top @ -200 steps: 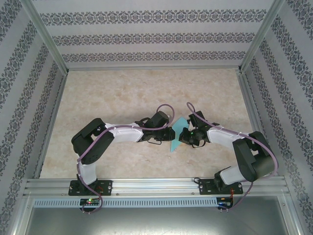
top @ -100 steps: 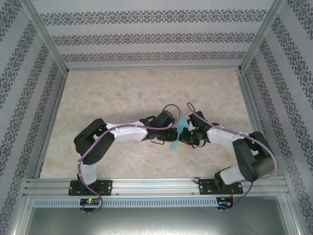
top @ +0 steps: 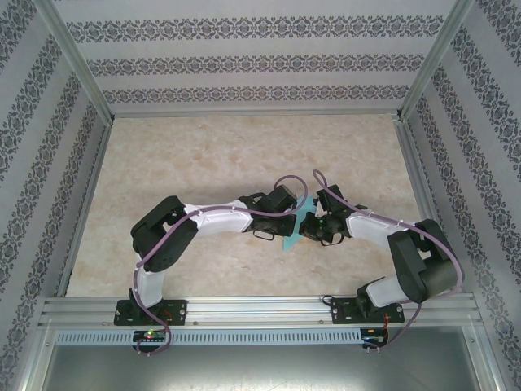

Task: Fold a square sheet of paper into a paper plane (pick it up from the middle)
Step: Fold the wing for the fifth time at the center of the table.

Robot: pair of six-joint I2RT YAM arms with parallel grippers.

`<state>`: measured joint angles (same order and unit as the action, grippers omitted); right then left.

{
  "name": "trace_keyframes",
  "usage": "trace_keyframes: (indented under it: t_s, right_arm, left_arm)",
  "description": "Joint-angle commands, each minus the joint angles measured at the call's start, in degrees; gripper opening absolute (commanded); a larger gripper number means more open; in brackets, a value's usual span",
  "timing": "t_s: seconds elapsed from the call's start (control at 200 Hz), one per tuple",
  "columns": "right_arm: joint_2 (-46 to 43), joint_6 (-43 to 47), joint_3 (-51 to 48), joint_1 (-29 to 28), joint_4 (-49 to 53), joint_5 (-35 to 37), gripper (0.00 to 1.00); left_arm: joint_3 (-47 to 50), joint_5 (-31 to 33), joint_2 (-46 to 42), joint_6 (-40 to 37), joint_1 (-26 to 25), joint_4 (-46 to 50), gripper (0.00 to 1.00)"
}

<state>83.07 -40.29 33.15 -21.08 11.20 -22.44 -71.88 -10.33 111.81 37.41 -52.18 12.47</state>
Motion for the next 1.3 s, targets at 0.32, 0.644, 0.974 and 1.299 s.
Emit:
trace_keyframes:
  t_s: [0.32,0.644,0.974,1.299]
  right_arm:
    - [0.46,0.98,-2.03,1.09,0.36,0.27,0.06]
    - [0.41,0.76,-1.84,1.19,-0.38,-0.74,0.05]
    - [1.25,0.22,-3.33,2.1,-2.9,-2.26,0.05]
    - [0.66,-0.64,-5.0,2.99,-4.8,-4.17,0.05]
  left_arm:
    - [-2.66,4.77,2.27,-2.77,-1.13,6.25,0.08]
    - [-5.51,3.38,3.43,-3.68,-1.69,7.72,0.08]
    - [-5.12,-1.85,1.31,-2.85,-2.75,4.16,0.09]
    - [-4.33,-4.44,1.92,-1.21,-2.78,0.66,0.09]
